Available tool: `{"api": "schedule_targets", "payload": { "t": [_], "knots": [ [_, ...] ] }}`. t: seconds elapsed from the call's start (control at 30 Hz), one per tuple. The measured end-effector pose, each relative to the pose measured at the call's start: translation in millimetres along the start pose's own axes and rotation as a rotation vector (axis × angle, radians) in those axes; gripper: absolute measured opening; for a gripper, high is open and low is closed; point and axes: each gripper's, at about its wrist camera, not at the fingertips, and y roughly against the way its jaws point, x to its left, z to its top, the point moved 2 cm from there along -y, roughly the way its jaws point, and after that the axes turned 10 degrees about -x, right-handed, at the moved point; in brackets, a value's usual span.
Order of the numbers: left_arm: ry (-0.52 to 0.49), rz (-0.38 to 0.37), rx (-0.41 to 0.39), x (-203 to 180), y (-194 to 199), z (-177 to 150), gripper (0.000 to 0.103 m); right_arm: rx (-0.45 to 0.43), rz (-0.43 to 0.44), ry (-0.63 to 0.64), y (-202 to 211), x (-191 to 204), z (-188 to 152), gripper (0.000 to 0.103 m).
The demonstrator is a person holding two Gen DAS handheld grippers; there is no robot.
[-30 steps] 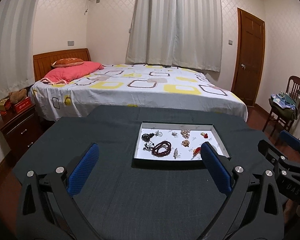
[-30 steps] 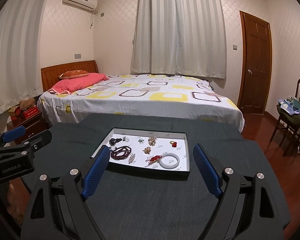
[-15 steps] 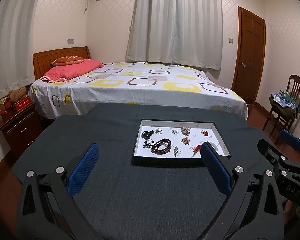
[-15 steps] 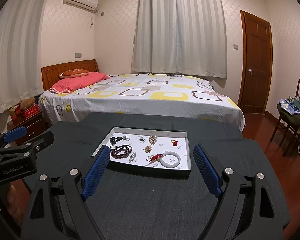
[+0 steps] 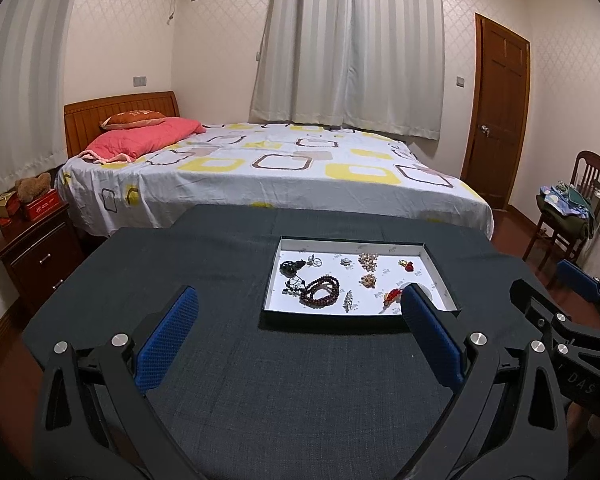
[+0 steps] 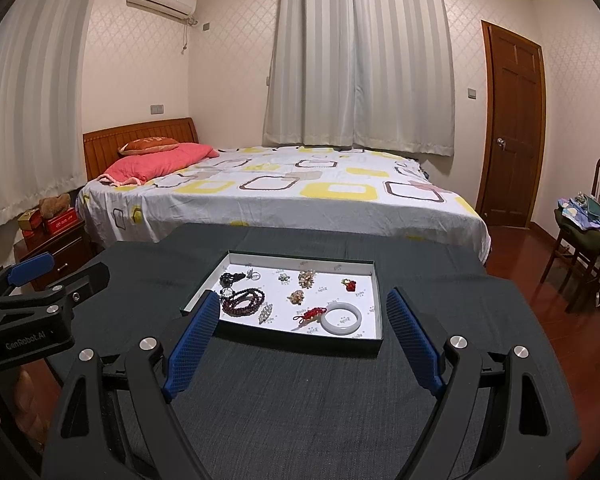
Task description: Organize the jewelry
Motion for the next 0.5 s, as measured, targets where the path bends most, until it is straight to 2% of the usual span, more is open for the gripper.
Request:
{"api": "schedule_targets", "payload": {
  "t": [0.5],
  "knots": [
    [0.016, 0.005, 0.001, 1.4, -1.5, 0.5, 0.099, 0.001, 0.000, 0.001, 1.4, 1.2, 0.0, 0.082]
  ]
}}
